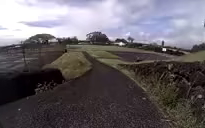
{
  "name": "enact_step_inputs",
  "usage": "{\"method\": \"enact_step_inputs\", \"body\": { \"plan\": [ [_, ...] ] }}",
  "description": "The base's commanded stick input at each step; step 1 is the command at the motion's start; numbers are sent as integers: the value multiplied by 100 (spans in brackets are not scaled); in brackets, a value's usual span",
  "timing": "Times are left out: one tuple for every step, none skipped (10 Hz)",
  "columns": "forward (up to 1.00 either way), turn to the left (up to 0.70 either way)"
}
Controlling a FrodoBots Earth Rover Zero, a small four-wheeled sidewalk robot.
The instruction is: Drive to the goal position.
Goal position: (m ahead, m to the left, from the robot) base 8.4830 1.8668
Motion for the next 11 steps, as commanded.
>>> {"method": "enact_step_inputs", "body": {
  "plan": [
    [0,0],
    [-27,0],
    [-25,0],
    [0,0],
    [0,0],
    [0,0],
    [16,0],
    [31,0],
    [42,0],
    [50,0],
    [50,0]
  ]
}}
